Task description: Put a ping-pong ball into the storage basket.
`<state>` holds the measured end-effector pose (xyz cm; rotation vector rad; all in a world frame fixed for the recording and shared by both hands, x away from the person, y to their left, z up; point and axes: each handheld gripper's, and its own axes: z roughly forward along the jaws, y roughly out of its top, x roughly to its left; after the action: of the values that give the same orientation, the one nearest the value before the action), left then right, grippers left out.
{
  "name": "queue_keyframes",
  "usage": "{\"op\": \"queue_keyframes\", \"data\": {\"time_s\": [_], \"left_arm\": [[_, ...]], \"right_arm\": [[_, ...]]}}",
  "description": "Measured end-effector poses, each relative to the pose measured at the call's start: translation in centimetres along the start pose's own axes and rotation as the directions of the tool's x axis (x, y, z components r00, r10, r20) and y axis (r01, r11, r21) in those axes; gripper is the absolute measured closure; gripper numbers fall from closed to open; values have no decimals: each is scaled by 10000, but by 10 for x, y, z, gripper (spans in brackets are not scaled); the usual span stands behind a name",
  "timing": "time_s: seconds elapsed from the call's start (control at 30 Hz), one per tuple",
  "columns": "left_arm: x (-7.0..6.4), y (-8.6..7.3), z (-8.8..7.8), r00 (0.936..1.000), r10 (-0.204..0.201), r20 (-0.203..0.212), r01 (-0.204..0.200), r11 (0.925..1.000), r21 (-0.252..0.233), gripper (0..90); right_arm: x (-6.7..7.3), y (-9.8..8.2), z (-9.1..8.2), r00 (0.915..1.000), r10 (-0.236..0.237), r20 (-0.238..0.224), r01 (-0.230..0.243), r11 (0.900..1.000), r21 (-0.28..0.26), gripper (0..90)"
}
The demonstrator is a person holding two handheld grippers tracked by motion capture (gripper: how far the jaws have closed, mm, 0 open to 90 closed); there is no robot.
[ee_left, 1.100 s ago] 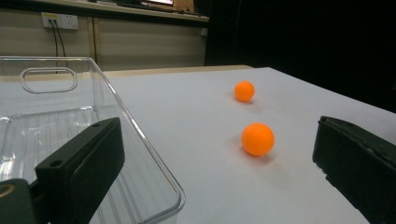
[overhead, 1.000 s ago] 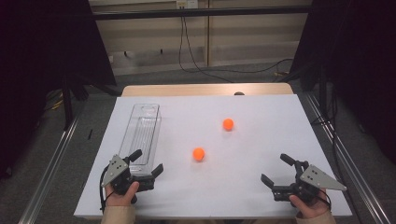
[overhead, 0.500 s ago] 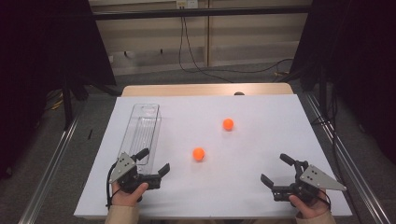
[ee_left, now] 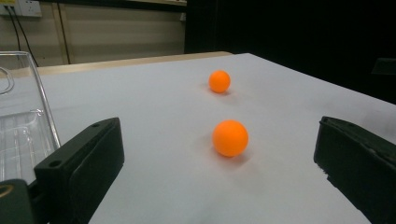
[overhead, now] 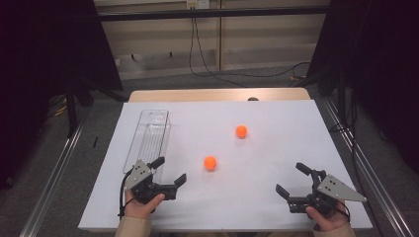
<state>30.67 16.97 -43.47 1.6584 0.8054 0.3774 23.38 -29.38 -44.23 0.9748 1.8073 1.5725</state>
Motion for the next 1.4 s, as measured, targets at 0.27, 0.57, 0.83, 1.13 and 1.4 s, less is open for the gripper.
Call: {"op": "queue_keyframes", "data": {"time_s": [0.27,0.57,0.83,1.13,1.4], "left_arm": [[-2,0,6,10000,34,65,-34,9999,99,18],[-4,0,11,9999,100,74,-101,9997,236,20],[-6,0,16,9997,215,84,-218,9990,382,21],[-8,0,20,9998,153,83,-157,9986,514,23],[-9,0,25,9997,208,111,-214,9979,614,24]], "right_arm": [[0,0,0,10000,0,-7,0,10000,-13,11],[1,0,0,10000,-6,-40,6,10000,-24,13],[0,0,0,10000,-37,-30,37,10000,-33,13],[1,0,0,10000,-32,-55,32,10000,-28,15],[1,0,0,10000,-39,-42,39,10000,-31,15]]}}
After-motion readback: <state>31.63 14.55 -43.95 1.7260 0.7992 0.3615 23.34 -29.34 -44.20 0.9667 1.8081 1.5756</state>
